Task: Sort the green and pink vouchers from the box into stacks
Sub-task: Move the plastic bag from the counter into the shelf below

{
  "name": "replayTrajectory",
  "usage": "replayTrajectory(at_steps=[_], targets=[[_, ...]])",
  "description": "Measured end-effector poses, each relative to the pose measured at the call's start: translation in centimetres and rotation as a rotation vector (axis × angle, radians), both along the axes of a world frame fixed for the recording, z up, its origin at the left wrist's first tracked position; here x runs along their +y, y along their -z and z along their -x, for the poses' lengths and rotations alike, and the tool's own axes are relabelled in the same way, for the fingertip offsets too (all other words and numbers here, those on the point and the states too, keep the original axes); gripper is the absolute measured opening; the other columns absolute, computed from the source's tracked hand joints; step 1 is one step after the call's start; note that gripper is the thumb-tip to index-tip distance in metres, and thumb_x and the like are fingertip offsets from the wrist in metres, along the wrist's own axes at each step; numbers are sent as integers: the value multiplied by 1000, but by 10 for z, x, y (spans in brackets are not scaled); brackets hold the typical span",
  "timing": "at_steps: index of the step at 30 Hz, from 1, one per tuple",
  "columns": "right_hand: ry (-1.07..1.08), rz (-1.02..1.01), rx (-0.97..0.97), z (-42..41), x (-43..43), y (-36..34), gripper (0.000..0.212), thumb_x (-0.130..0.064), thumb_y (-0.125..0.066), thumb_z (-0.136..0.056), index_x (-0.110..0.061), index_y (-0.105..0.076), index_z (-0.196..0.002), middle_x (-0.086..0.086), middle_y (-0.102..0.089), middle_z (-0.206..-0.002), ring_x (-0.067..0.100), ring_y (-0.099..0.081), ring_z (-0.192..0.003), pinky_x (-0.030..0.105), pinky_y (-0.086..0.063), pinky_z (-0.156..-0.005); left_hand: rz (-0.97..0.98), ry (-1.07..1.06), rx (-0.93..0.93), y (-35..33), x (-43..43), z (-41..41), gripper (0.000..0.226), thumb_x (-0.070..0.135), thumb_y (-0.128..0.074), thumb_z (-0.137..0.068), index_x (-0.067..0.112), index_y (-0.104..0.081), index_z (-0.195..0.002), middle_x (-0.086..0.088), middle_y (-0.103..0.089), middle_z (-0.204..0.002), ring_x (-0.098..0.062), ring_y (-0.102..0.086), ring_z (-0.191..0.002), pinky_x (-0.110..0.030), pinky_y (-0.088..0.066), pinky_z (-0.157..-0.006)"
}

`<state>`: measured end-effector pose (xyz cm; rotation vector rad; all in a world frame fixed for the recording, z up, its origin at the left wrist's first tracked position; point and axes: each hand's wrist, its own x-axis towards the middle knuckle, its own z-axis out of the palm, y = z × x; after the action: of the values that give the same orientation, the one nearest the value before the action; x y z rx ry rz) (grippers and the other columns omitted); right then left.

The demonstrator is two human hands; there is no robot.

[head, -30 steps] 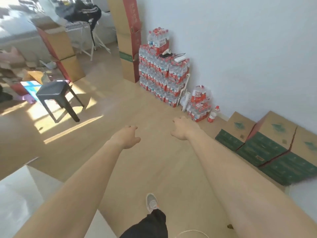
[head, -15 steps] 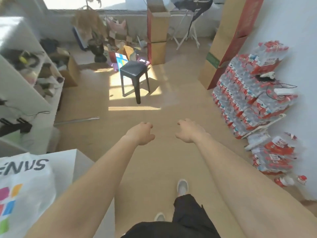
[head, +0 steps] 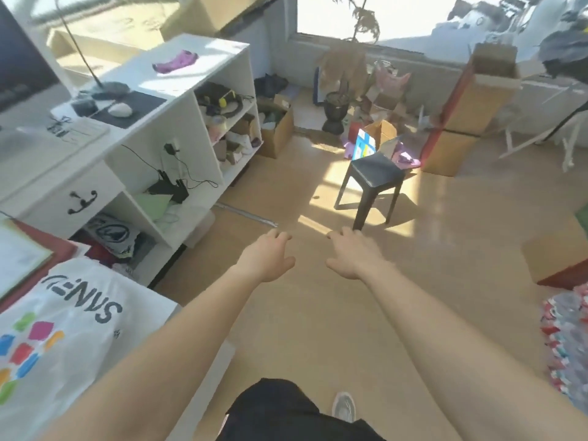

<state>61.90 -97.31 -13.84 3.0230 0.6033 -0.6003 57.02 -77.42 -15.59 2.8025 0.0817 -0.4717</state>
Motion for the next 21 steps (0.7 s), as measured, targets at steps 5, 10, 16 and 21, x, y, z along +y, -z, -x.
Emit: replayTrajectory(at_steps=[5, 10, 16, 21], targets=[[-165, -2, 17, -76, 63, 2, 57, -37, -52, -91, -19, -43, -144, 11, -45, -141, 34, -45, -131, 46, -45, -101, 16, -159, 11, 8, 53, -36, 61, 40, -54, -95, 22, -38, -151, -4, -42, -147, -28, -47, -131, -46, -49, -100], [-361, 38, 15, -143, 177, 15, 58, -40, -54, -90, -19, -44, -143, 11, -47, -139, 35, -49, -127, 46, -45, -101, 38, -341, -15, 28, 147, -75, 63, 40, -55, -94, 20, -38, -151, -6, -42, -147, -29, -49, -130, -46, -49, -100], [-597, 76, -18, -193, 355, 5, 55, -41, -55, -92, -17, -44, -141, 13, -46, -138, 36, -49, -124, 48, -45, -96, 99, -598, -83, 30, 285, -101, 58, 39, -57, -95, 17, -44, -148, -10, -46, -146, -31, -51, -129, -48, -47, -104], [-825, 42, 15, -198, 494, -8, 57, -41, -56, -93, -18, -44, -143, 12, -46, -141, 35, -47, -128, 49, -45, -100, 135, -827, -107, 17, 369, -87, 57, 42, -54, -96, 19, -43, -147, -8, -46, -145, -31, -50, -130, -49, -46, -103]])
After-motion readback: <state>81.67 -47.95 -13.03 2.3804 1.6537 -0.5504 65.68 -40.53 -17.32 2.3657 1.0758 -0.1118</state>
